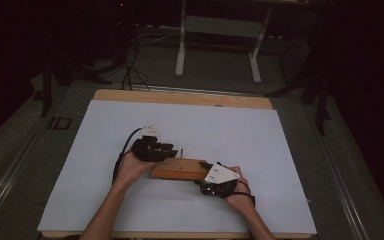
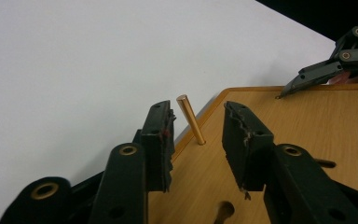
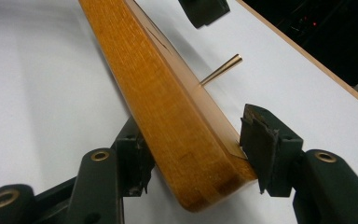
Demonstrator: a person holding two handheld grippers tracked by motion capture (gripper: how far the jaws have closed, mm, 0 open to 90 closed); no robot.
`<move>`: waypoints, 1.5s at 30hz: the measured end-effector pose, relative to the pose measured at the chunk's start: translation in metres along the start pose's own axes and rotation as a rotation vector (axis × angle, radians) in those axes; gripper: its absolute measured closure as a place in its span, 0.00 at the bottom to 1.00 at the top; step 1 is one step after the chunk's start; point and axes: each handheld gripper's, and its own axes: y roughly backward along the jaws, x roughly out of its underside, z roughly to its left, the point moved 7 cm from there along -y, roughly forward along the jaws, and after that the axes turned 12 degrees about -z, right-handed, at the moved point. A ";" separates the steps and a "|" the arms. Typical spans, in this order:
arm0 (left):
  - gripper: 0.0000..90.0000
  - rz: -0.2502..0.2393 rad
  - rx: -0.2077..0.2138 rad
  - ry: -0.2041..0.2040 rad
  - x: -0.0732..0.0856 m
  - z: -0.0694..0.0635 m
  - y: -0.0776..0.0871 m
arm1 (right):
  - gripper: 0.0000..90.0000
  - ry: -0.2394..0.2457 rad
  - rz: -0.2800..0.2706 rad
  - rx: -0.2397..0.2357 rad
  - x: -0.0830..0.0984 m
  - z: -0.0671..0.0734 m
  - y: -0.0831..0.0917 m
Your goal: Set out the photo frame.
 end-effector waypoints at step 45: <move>0.48 -0.136 -0.067 -0.089 -0.002 -0.015 0.078 | 0.56 -0.078 -0.025 -0.004 -0.005 -0.016 0.001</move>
